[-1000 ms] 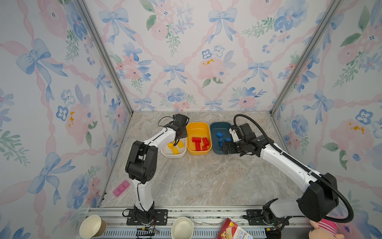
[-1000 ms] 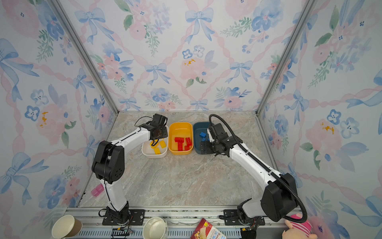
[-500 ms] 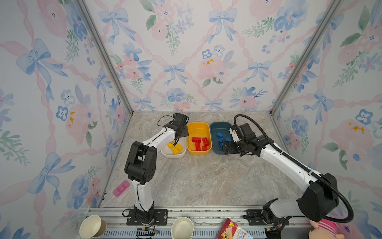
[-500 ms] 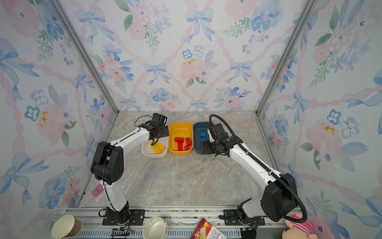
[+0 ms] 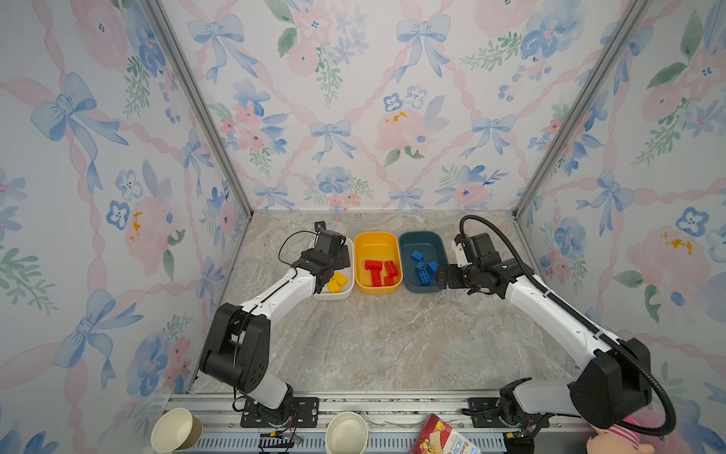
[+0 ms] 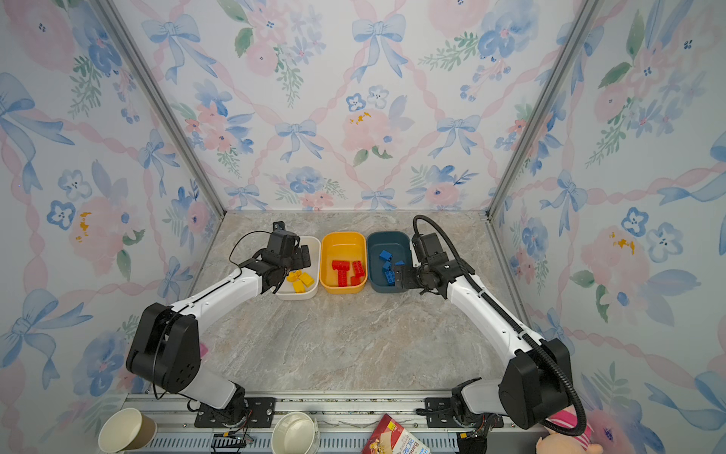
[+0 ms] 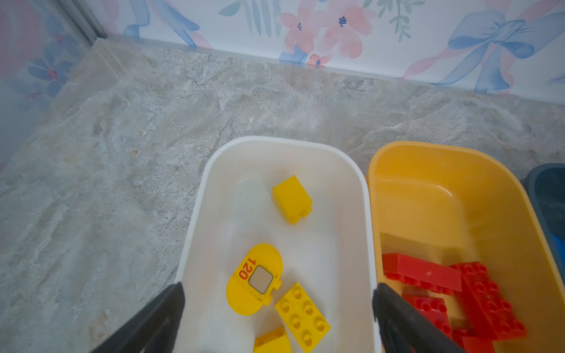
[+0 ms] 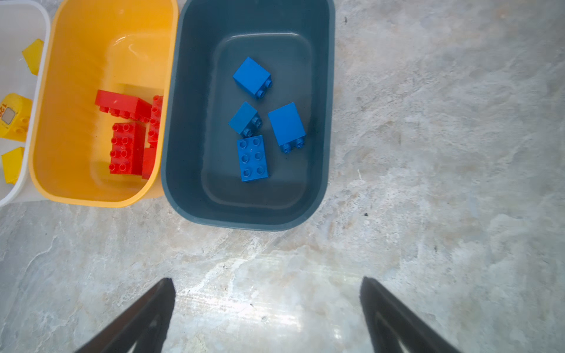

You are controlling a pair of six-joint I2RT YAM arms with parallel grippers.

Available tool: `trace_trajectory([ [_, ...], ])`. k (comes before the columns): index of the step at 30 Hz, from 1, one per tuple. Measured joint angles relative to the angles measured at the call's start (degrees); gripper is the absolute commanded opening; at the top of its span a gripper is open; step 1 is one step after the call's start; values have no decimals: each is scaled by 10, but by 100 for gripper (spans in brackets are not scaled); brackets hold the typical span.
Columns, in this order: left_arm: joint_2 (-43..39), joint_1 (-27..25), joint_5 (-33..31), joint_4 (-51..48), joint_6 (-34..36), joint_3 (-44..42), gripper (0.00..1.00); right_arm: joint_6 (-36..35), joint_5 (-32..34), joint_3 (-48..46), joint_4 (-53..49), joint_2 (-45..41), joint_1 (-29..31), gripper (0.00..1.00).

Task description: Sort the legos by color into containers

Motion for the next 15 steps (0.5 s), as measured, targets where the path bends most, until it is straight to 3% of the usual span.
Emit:
trace_trajectory([
  [9,-115,59,-26,135,48,-164,98,-45,76,-82,106,-30,-67,97],
  [15,-167,82,-33,245,98,-259,98,-79,108,-171,232,-31,-113,97],
])
